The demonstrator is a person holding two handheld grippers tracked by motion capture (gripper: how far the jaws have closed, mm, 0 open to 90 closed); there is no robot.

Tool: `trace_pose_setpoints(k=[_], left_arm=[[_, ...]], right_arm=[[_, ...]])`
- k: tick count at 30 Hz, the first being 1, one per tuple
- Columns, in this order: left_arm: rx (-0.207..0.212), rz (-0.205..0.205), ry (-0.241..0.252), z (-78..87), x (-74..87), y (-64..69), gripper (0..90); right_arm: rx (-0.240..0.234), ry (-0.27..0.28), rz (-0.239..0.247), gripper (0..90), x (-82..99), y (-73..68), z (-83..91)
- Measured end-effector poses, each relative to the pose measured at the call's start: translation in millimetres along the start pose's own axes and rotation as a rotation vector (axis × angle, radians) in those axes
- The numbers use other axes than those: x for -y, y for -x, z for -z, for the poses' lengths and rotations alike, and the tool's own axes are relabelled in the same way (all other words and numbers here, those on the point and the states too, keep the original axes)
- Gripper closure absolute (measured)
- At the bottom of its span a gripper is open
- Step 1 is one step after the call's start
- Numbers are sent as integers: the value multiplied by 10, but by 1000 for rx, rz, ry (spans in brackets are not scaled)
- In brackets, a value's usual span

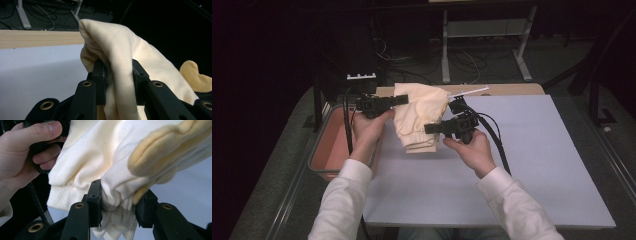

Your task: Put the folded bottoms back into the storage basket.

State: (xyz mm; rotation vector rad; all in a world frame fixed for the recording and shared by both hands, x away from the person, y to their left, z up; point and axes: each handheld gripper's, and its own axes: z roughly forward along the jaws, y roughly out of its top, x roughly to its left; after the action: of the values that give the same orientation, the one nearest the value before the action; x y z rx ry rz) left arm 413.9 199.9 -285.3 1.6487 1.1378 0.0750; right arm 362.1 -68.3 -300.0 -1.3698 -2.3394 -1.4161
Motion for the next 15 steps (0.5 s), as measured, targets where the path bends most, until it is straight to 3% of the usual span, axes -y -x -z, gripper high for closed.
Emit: trace_pose_setpoints(k=[15], left_arm=[[-22, 11, 24, 184, -27, -132, 702]], right_arm=[[2, -13, 32, 613, -112, -153, -159]])
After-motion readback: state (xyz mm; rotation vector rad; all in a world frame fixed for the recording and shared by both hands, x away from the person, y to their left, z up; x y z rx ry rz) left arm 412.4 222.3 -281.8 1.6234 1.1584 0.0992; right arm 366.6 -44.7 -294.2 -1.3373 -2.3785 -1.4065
